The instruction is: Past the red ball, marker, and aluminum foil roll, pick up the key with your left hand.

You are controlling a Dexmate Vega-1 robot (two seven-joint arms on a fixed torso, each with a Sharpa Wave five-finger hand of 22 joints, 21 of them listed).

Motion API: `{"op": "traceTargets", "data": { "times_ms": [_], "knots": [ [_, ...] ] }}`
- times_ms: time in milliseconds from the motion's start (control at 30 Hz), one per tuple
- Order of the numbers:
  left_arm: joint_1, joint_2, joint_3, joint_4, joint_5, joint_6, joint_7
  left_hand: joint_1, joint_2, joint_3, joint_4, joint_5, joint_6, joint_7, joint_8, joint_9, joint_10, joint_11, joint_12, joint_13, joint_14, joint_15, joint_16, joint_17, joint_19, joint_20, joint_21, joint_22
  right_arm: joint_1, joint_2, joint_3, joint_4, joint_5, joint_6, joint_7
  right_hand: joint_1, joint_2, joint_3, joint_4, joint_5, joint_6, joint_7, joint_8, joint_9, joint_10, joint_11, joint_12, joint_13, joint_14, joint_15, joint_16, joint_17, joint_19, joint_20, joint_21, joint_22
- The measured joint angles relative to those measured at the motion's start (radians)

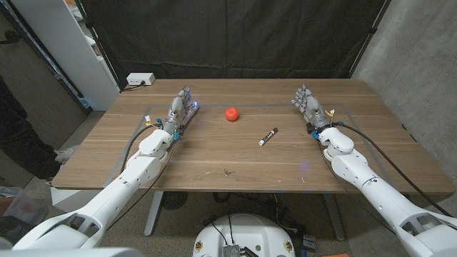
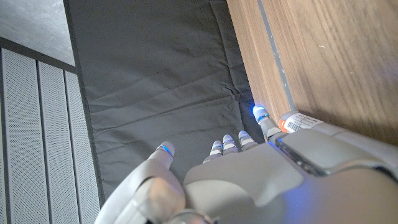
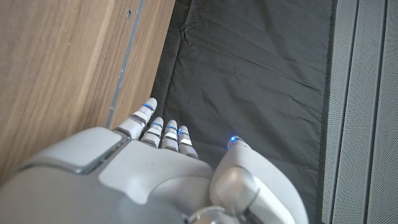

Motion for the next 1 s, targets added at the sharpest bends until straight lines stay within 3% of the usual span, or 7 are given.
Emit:
{"op": "traceTargets", "data": {
  "times_ms": [233, 367, 400, 467, 600, 800, 1000],
  "knots": [
    [0.001, -0.004, -0.008, -0.001, 0.02, 0.003, -0.004, 0.004, 0.004, 0.004, -0.004, 0.0, 0.0, 0.0, 0.004, 0.0, 0.0, 0.0, 0.004, 0.0, 0.0, 0.0, 0.0, 0.0, -0.002, -0.002, 0.0, 0.0, -0.02, 0.069, 0.089, -0.009, -0.043, -0.022, 0.026, 0.0, 0.0, 0.0, 0.0, 0.0, 0.0, 0.0, 0.0, 0.0, 0.0, 0.0, 0.0, 0.0, 0.0, 0.0, 0.0, 0.0, 0.0, 0.0, 0.0, 0.0],
    [0.001, -0.004, -0.008, -0.001, 0.032, 0.003, -0.005, 0.018, 0.017, 0.011, -0.023, 0.0, 0.001, -0.012, 0.008, 0.005, 0.0, 0.0, 0.008, 0.0, 0.0, 0.0, 0.001, 0.0, -0.005, -0.005, -0.006, 0.0, -0.031, 0.11, 0.141, -0.017, -0.043, -0.022, 0.026, 0.0, 0.0, 0.0, 0.0, 0.0, 0.0, 0.0, 0.0, 0.0, 0.0, 0.0, 0.0, 0.0, 0.0, 0.0, 0.0, 0.0, 0.0, 0.0, 0.0, 0.0],
    [0.012, -0.011, -0.022, -0.012, 0.033, 0.003, -0.005, 0.027, 0.016, 0.012, -0.03, 0.0, 0.005, -0.016, 0.015, 0.005, 0.002, 0.002, 0.008, 0.0, 0.0, 0.0, 0.004, -0.001, -0.005, -0.005, -0.01, 0.0, -0.032, 0.113, 0.145, -0.018, -0.127, -0.057, 0.078, 0.0, 0.0, 0.0, 0.0, 0.0, 0.0, 0.0, 0.0, 0.0, 0.0, 0.0, 0.0, 0.0, 0.0, 0.0, 0.0, 0.0, 0.0, 0.0, 0.0, 0.0],
    [0.012, -0.011, -0.022, -0.012, 0.042, 0.003, -0.005, 0.036, 0.019, 0.015, -0.041, -0.004, 0.016, -0.026, 0.015, 0.005, 0.006, 0.006, 0.008, 0.0, 0.0, 0.0, 0.004, -0.003, -0.009, -0.002, -0.013, 0.0, -0.038, 0.136, 0.173, -0.024, -0.127, -0.057, 0.078, 0.0, 0.0, 0.0, 0.0, 0.0, 0.0, 0.0, 0.0, 0.0, 0.0, 0.0, 0.0, 0.0, 0.0, 0.0, 0.0, 0.0, 0.0, 0.0, 0.0, 0.0],
    [0.021, -0.01, -0.031, -0.025, 0.058, 0.0, -0.004, 0.063, 0.006, 0.02, -0.074, -0.013, 0.029, -0.027, 0.015, 0.005, 0.013, 0.005, 0.008, 0.0, 0.009, 0.008, 0.008, -0.003, -0.005, 0.002, -0.02, 0.0, -0.046, 0.167, 0.21, -0.033, -0.184, -0.082, 0.115, 0.0, 0.0, 0.0, 0.0, 0.0, 0.0, 0.0, 0.0, 0.0, 0.0, 0.0, 0.0, 0.0, 0.0, 0.0, 0.0, 0.0, 0.0, 0.0, 0.0, 0.0],
    [0.029, 0.0, -0.035, -0.041, 0.09, -0.007, -0.004, 0.137, -0.016, 0.035, -0.147, -0.03, 0.041, -0.022, 0.018, 0.009, 0.018, 0.011, 0.015, 0.005, 0.026, 0.008, 0.008, 0.0, -0.006, 0.012, -0.036, 0.0, -0.056, 0.206, 0.256, -0.042, -0.229, -0.099, 0.145, 0.0, 0.0, 0.0, 0.0, 0.0, 0.0, 0.0, 0.0, 0.0, 0.0, 0.0, 0.0, 0.0, 0.0, 0.0, 0.0, 0.0, 0.0, 0.0, 0.0, 0.0],
    [0.032, 0.014, -0.037, -0.055, 0.117, -0.013, -0.011, 0.176, -0.025, 0.046, -0.184, -0.035, 0.049, -0.013, 0.018, 0.009, 0.018, 0.011, 0.015, 0.005, 0.036, 0.007, 0.008, 0.0, -0.005, 0.013, -0.043, 0.0, -0.066, 0.243, 0.298, -0.05, -0.264, -0.109, 0.168, 0.0, 0.0, 0.0, 0.0, 0.0, 0.0, 0.0, 0.0, 0.0, 0.0, 0.0, 0.0, 0.0, 0.0, 0.0, 0.0, 0.0, 0.0, 0.0, 0.0, 0.0]
  ]
}}
